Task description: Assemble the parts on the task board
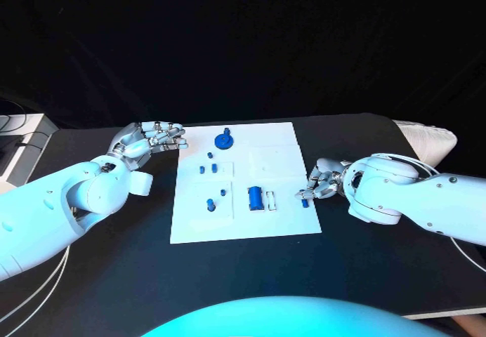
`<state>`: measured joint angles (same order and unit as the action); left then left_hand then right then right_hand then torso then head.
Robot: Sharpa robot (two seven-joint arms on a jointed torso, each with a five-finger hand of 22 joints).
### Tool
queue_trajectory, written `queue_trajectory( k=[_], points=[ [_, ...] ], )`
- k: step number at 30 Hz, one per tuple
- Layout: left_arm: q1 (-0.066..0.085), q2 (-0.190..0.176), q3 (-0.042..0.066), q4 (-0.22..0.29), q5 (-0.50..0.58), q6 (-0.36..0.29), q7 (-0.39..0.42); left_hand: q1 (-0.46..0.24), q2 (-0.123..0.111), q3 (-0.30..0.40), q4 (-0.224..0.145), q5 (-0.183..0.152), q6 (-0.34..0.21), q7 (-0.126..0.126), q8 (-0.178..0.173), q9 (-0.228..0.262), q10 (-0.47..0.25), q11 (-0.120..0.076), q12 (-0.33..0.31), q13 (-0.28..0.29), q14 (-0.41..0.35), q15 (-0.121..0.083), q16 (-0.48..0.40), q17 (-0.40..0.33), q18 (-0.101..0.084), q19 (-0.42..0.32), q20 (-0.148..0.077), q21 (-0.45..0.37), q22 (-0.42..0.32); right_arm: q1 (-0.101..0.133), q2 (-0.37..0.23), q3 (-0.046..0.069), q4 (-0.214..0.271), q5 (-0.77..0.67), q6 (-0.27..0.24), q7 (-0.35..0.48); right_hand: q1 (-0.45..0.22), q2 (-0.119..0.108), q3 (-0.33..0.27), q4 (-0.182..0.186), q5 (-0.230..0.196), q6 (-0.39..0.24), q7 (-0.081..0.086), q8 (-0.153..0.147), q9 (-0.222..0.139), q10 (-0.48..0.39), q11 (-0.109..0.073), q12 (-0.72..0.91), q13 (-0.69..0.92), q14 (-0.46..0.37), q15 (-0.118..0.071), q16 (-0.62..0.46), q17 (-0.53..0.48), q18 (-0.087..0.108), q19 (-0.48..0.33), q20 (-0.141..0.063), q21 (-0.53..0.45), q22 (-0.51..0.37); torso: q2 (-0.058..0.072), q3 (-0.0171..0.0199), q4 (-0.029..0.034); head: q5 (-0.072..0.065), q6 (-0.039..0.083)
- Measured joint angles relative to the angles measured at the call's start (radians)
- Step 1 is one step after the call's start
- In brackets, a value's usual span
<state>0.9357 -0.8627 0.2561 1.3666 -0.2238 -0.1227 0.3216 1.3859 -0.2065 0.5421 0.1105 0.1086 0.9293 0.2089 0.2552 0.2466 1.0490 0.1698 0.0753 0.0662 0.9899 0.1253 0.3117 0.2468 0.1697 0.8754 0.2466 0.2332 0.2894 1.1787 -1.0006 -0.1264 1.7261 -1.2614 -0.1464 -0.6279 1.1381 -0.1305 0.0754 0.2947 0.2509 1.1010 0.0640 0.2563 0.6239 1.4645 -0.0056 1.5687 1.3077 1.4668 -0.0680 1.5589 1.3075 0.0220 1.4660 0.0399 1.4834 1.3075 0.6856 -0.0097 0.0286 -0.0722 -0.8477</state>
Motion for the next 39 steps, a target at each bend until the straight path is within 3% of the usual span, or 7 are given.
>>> queue_trajectory(
  k=[15,25,32,33,34,35,39],
  points=[
    [-0.001,-0.006,0.0,0.001,-0.003,0.0,0.0,0.0,0.0,0.0,0.0,0.0,0.0,0.0,0.0,0.0,0.0,0.0,0.0,0.0,0.0,0.0,0.0,0.0,0.0,0.0,0.0,0.0,0.0,-0.006,-0.003,0.0,0.002,-0.072,0.03,-0.035,0.0,0.0,-0.012,-0.001,-0.005,0.006,-0.006,0.015,0.018,0.0,-0.007,0.0,0.0,-0.004,-0.004,0.0,0.0,0.0,0.0,0.0,0.002,0.0,0.0,0.0007,-0.0012,0.003,-0.005],
    [-0.001,-0.006,0.0,0.001,-0.004,0.0,0.0,0.0,0.0,0.0,0.0,0.0,0.0,0.0,0.0,-0.001,0.0,0.0,0.0,0.0,0.0,0.0,0.0,0.0,0.0,0.0,0.0,0.0,0.0,-0.023,0.022,0.002,-0.007,-0.083,0.031,-0.036,0.017,0.006,-0.018,-0.001,-0.005,-0.002,-0.009,0.03,0.037,0.0,-0.007,0.0,0.0,0.0,-0.007,0.0,0.0,0.0,0.0,-0.008,0.005,0.0,0.001,0.0012,-0.0015,0.006,-0.008],
    [-0.002,-0.006,0.0,0.001,-0.004,0.0,0.0,0.0,0.0,0.0,0.0,0.0,0.0,0.0,-0.004,-0.002,0.0,0.0,0.0,0.0,0.0,0.0,-0.007,0.002,0.0,0.0,0.0,0.0,-0.001,-0.027,0.037,0.005,-0.017,-0.086,0.028,-0.036,0.089,0.014,-0.008,-0.009,0.064,-0.015,-0.004,0.03,0.057,0.0,-0.007,0.0,0.0,0.0,-0.007,0.0,0.0,0.0,0.0,-0.008,0.001,0.0,0.0,0.0007,-0.0017,0.006,-0.011],
    [-0.002,-0.006,0.0,0.001,-0.005,0.0,0.0,0.0,0.0,0.0,0.0,0.0,0.0,0.0,-0.004,-0.002,0.0,0.0,0.0,0.0,0.0,0.0,-0.007,0.002,0.0,0.0,0.0,0.0,-0.001,-0.028,0.039,0.005,-0.019,-0.086,0.028,-0.036,0.104,0.015,0.002,-0.008,0.076,-0.018,-0.001,0.03,0.112,0.0,-0.007,0.0,0.0,0.0,-0.007,0.0,0.0,0.0,0.0,-0.008,0.001,0.0,0.0,0.0007,-0.0017,0.006,-0.011],
    [-0.002,-0.006,0.0,0.001,-0.005,0.0,0.0,0.0,0.0,0.0,0.0,0.0,0.0,0.0,-0.004,-0.002,0.0,0.0,0.0,0.0,0.0,0.0,-0.007,0.002,0.0,0.0,0.0,0.0,-0.001,-0.029,0.041,0.005,-0.021,-0.087,0.027,-0.036,0.116,0.015,0.013,-0.009,0.08,-0.019,0.0,0.03,0.119,0.0,-0.007,0.0,0.0,0.0,-0.007,0.0,0.0,0.0,0.0,-0.008,0.001,0.0,0.0,0.0008,-0.0016,0.006,-0.011],
    [-0.002,-0.007,0.0,0.001,-0.005,0.0,0.0,0.0,0.0,0.0,0.0,0.0,0.0,0.0,-0.004,-0.002,0.0,0.0,0.0,0.0,0.0,0.0,-0.007,0.002,0.0,0.0,0.0,0.0,-0.001,-0.03,0.043,0.006,-0.024,-0.087,0.027,-0.036,0.132,0.013,0.032,-0.008,0.08,-0.02,0.001,0.03,0.163,0.0,-0.007,0.0,0.0,0.0,-0.007,0.0,0.0,0.0,0.0,-0.008,0.001,0.001,0.0,0.0008,-0.0018,0.006,-0.012],
    [-0.002,-0.007,0.0,0.001,-0.005,0.0,-0.001,0.0,0.0,0.0,0.0,0.0,0.0,0.0,-0.004,-0.002,0.0,0.0,0.0,0.0,0.0,0.0,-0.007,0.002,0.0,0.0,0.0,-0.004,-0.001,-0.033,0.049,0.008,-0.028,-0.088,0.024,-0.035,0.173,-0.01,0.106,-0.01,0.081,-0.028,0.008,0.03,0.173,0.0,-0.007,0.0,0.0,0.0,-0.007,0.0,0.0,0.0,0.0,-0.008,0.001,0.001,0.0,0.0007,-0.002,0.006,-0.013]
  ],
)
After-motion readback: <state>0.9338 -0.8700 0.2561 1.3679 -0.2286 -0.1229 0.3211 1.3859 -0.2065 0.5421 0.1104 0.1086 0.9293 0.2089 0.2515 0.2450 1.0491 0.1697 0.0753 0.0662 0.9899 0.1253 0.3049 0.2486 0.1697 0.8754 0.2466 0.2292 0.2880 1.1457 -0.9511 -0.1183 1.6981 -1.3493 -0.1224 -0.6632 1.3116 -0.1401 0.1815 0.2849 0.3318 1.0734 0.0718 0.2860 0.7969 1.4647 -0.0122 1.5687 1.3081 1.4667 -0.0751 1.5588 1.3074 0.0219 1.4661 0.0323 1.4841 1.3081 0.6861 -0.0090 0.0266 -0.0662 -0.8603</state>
